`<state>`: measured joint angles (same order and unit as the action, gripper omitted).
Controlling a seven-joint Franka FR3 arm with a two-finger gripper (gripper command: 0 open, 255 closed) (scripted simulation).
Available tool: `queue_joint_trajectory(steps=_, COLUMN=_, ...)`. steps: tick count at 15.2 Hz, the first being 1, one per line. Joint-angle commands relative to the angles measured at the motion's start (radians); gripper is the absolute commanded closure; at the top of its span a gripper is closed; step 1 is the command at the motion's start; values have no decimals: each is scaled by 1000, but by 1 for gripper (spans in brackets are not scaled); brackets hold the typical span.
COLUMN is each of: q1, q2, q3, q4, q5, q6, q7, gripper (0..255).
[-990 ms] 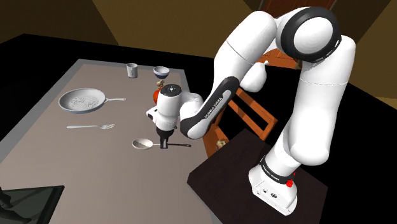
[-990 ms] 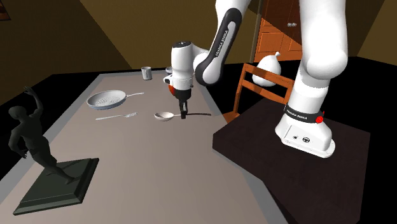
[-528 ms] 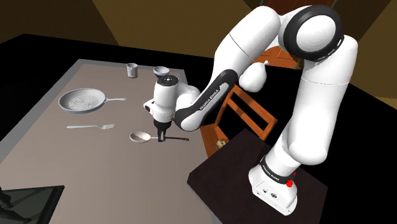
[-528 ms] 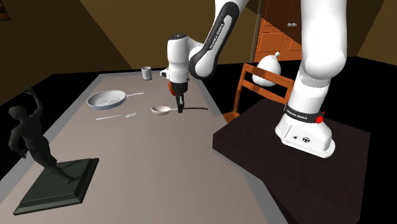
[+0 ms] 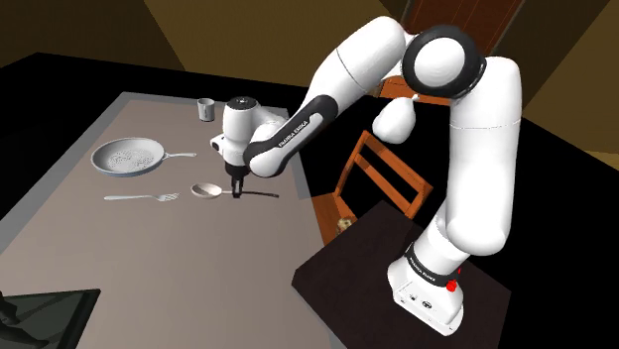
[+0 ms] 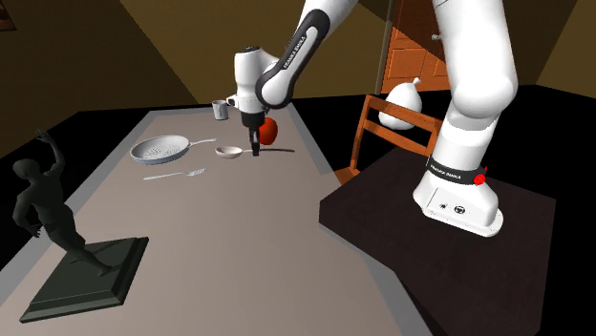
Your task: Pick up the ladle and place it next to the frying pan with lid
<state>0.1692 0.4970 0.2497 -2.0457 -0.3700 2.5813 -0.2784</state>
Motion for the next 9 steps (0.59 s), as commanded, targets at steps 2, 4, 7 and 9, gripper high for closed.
queue_joint_trajectory(steps=2, q1=-19, q2=73, q3=-5, q4=128, q5=11, q6=-52, q7=-54, gripper=255)
queue_joint_trajectory(steps=4, q1=-28, q2=128, q3=-8, q4=224, q5=17, q6=-92, q7=-88, gripper=255)
queue_joint_trajectory(steps=7, q1=-38, q2=217, q3=-12, q4=382, q5=28, q6=-159, q7=-138, gripper=255)
queue_joint_trajectory(steps=9, q1=-41, q2=282, q3=-15, q4=501, q5=35, q6=-210, q7=-171, gripper=255)
